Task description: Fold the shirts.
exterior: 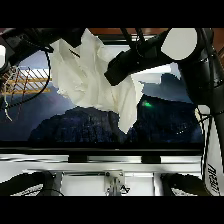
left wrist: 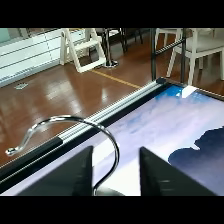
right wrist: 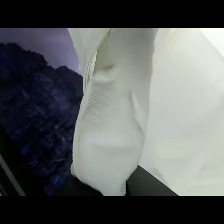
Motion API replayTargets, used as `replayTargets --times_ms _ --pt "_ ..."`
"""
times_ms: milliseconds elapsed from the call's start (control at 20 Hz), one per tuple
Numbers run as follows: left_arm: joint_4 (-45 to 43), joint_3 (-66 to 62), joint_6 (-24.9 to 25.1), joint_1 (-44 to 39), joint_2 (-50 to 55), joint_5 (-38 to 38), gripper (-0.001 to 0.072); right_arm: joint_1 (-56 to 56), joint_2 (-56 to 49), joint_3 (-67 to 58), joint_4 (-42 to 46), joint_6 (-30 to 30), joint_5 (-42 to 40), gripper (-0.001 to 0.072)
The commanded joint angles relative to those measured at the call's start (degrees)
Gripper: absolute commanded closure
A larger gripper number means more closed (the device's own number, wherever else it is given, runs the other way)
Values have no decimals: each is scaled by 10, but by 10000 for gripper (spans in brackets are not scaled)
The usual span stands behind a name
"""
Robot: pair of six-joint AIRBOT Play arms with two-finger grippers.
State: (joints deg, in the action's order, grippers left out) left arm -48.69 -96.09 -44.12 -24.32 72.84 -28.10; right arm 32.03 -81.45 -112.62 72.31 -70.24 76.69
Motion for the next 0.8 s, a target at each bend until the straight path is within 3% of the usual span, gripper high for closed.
replayTargets --times_ms 0,50,100,150,200,250,600,650,700,750 --pt "0 0 0 -3 9 9 546 0 0 0 -4 3 0 637" --pt "0 0 0 -2 8 11 634 0 0 0 -4 7 0 636" --pt "0 0 0 -1 8 14 636 0 0 0 -4 9 0 630" --pt "0 0 0 1 7 19 636 0 0 0 -4 9 0 535" --pt "0 -1 0 5 6 26 636 0 1 0 -4 9 1 327" --pt "0 -2 0 9 4 28 637 0 3 0 -4 12 1 286" --pt "0 -9 0 32 -5 31 637 0 13 0 -6 20 16 331" --pt "0 -11 0 33 -5 32 637 0 13 0 -8 20 20 392" --pt "0 -14 0 35 -5 33 637 0 13 0 -9 20 20 542" --pt "-2 -15 0 37 -5 37 636 0 13 0 -11 21 20 636"
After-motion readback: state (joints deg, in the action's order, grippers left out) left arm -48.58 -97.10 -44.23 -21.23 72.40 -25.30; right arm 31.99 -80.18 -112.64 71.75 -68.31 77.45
